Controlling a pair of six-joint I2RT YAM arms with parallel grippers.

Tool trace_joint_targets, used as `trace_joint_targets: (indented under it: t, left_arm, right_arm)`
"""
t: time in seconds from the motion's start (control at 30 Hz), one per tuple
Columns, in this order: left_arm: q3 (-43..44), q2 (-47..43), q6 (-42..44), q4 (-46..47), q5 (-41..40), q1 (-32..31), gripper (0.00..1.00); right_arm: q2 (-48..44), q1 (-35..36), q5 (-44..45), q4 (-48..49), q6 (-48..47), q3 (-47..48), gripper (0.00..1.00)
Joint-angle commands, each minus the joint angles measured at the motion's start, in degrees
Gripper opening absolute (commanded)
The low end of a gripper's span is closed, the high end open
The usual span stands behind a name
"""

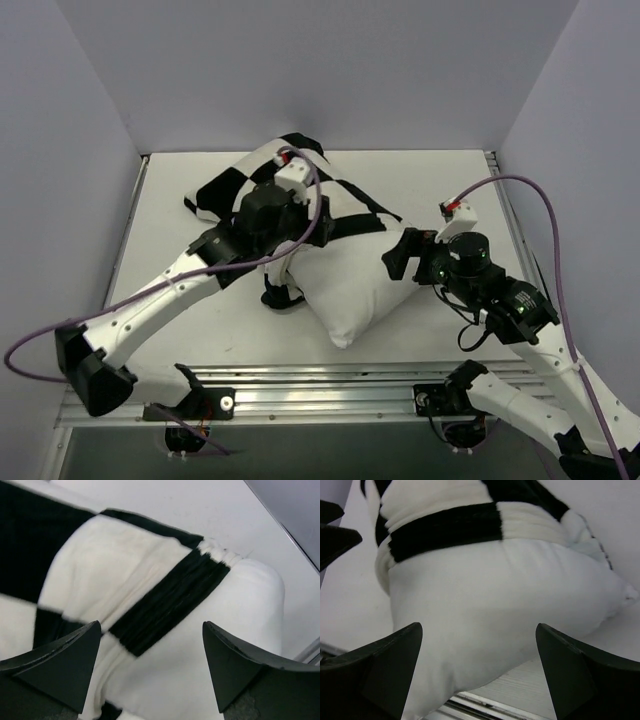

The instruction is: Remove the pillowcase from the pillow

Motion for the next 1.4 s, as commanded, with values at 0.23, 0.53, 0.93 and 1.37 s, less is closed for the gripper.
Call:
trace_joint_targets:
  t: [0.23,0.53,0.93,1.37]
  left_arm:
    - [30.1,32.1,15.0,-8.1,4.7,-4.5,0.9]
    - [8.9,22.8,1.1,-5.5,-5.5,0.7,0.74]
    - [-16.9,7.1,-11.1,2.5,-3.8,1.4,0.72]
    - [-8.8,10.7,-9.1,1.3,-4.8,1.4,0.71]
  right_arm:
    - [1.4,-8.8,7.8,4.6,5.3,-7.0,0.94]
    - [1.1,-16.9,-10.4,17.3,9.1,-18.7,1.0]
    - [9.1,-18.6,-24.7,30.5,13.1,-22.0,1.0]
    - [8.0,-15.8,-30.4,22.0,11.0,-23.3,1.0]
